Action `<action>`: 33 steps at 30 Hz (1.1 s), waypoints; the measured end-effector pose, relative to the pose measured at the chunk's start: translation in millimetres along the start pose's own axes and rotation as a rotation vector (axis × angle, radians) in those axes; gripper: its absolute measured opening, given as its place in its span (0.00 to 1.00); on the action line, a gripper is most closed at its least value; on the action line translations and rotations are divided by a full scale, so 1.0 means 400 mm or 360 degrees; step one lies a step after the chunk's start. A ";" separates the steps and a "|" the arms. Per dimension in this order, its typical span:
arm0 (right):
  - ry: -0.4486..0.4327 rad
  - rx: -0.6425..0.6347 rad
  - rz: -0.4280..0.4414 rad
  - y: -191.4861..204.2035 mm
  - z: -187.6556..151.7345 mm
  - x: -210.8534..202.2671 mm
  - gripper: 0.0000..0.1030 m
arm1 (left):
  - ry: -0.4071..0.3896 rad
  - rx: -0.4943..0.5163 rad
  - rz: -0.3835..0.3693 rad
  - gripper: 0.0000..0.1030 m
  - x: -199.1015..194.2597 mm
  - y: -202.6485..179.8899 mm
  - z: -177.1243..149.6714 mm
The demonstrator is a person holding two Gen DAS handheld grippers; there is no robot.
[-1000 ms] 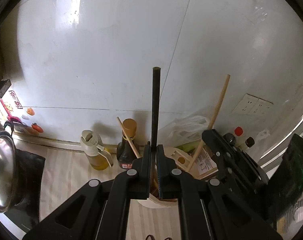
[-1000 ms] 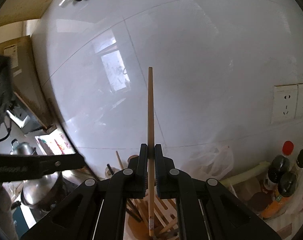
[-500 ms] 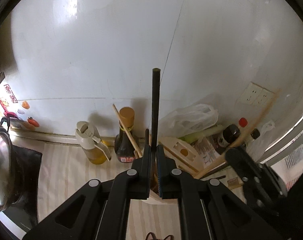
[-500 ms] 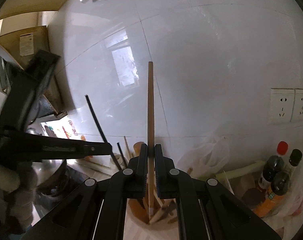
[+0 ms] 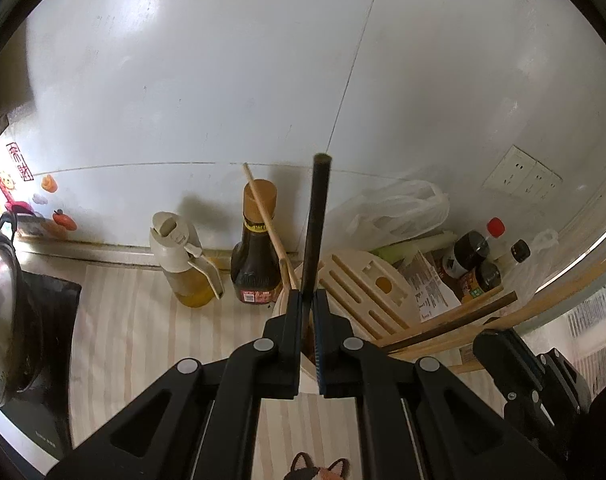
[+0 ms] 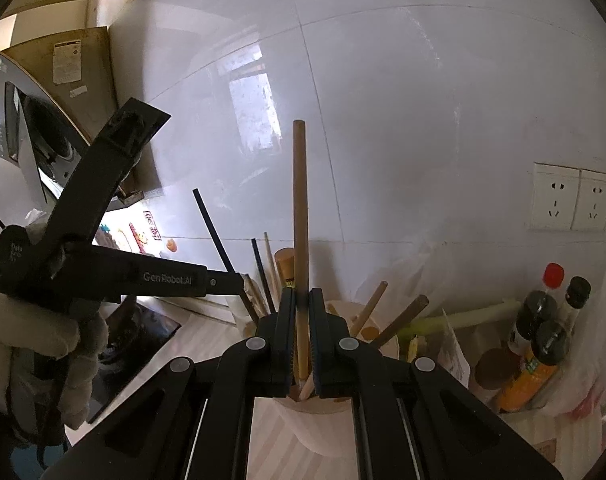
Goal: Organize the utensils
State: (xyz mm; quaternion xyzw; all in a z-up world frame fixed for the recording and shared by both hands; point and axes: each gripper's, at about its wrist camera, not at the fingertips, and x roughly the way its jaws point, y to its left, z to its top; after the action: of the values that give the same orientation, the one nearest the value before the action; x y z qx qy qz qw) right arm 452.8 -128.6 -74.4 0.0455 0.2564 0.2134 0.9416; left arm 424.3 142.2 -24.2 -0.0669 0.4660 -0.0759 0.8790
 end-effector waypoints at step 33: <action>0.0291 0.0022 -0.0612 -0.029 -0.029 -0.225 1.00 | -0.0393 -0.0045 0.0502 1.00 -0.256 -0.060 -0.304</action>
State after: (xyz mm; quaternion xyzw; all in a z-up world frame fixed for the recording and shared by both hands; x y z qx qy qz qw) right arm 381.3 -177.7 -44.9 -0.0175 0.3463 0.0312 0.9374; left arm 264.8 132.9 -4.4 -0.0141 0.3604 0.0781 0.9294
